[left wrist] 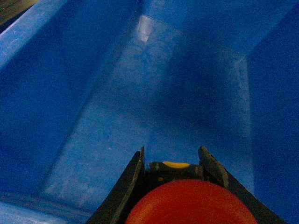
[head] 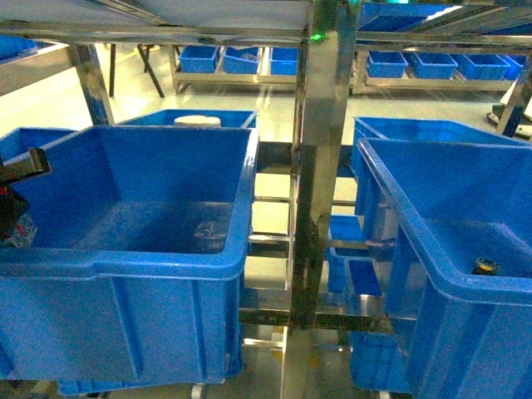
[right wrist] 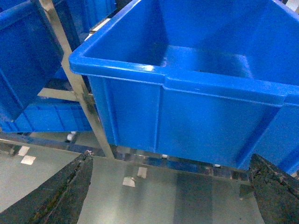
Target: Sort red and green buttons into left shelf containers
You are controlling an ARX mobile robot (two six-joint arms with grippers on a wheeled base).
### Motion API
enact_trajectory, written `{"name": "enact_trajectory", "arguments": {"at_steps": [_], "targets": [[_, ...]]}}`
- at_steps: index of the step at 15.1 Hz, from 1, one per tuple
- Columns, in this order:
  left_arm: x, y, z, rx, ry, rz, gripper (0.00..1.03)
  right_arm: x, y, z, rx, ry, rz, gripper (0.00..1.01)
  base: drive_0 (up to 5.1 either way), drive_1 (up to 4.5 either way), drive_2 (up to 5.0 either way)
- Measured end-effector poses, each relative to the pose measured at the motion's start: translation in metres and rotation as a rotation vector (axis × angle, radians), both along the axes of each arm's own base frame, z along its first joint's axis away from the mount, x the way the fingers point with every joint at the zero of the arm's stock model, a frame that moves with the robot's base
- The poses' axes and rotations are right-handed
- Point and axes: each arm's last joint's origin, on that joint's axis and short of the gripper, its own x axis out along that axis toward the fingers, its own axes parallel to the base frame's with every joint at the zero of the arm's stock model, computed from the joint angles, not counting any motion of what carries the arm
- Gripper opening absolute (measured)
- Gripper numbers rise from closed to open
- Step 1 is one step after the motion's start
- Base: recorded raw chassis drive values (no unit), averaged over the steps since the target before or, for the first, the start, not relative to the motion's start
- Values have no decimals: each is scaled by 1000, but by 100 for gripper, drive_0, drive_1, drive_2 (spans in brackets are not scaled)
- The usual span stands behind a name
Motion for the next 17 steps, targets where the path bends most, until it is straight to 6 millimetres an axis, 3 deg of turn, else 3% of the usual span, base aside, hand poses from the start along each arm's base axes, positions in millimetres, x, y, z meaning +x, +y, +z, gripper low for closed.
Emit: {"name": "enact_trajectory", "arguments": {"at_steps": [4, 7, 11, 17], "targets": [[-1, 4, 4, -1, -22, 21, 29, 0, 0, 0, 0, 0, 0, 98, 0, 0, 0], [18, 5, 24, -2, -55, 5, 29, 0, 0, 0, 0, 0, 0, 98, 0, 0, 0], [32, 9, 31, 30, -35, -12, 29, 0, 0, 0, -1, 0, 0, 98, 0, 0, 0], [37, 8, 35, 27, -50, -26, 97, 0, 0, 0, -3, 0, 1, 98, 0, 0, 0]]}}
